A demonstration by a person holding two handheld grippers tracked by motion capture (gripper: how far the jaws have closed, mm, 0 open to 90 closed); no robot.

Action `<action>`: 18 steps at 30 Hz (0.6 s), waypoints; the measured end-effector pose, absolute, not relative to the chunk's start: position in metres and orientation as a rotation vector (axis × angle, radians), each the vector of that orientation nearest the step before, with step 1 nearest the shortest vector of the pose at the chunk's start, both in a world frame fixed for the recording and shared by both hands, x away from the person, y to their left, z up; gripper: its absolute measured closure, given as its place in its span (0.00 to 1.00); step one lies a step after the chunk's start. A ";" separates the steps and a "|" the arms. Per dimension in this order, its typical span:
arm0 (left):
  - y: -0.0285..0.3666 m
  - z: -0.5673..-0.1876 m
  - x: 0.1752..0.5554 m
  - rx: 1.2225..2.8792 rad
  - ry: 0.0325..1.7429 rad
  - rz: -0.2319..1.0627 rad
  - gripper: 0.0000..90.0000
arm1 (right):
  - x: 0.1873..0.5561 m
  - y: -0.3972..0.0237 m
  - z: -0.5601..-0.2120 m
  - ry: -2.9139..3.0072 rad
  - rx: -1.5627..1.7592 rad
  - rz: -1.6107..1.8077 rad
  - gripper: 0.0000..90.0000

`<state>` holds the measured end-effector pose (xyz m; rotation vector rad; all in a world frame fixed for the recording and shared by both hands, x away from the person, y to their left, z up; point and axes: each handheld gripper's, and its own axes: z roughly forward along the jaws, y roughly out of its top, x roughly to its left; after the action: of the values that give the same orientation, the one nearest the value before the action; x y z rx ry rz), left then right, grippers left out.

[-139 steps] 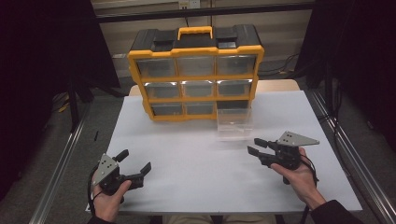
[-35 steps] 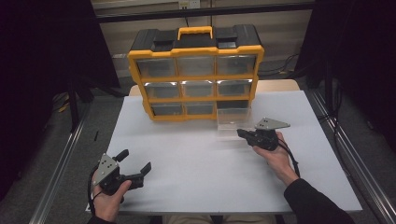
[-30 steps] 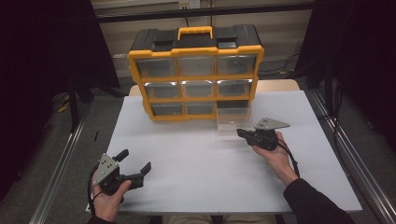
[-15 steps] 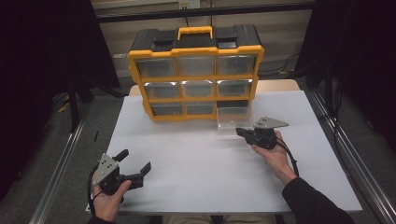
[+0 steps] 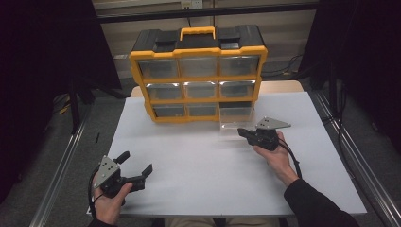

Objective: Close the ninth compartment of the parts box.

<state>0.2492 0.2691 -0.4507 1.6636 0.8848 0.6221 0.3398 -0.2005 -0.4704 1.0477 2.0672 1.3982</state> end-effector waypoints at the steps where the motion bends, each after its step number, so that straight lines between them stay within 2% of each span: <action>1: 0.270 -0.450 0.249 1.668 0.884 0.634 0.03 | 0.340 -0.200 -0.470 2.066 1.048 1.396 1.00; 18: 0.270 -0.450 0.248 1.659 0.886 0.635 0.04 | 0.345 -0.199 -0.471 2.046 1.045 1.395 1.00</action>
<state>0.2483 0.2697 -0.4499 1.6594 0.8855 0.6353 0.3451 -0.1995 -0.4713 1.0451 2.0457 1.3945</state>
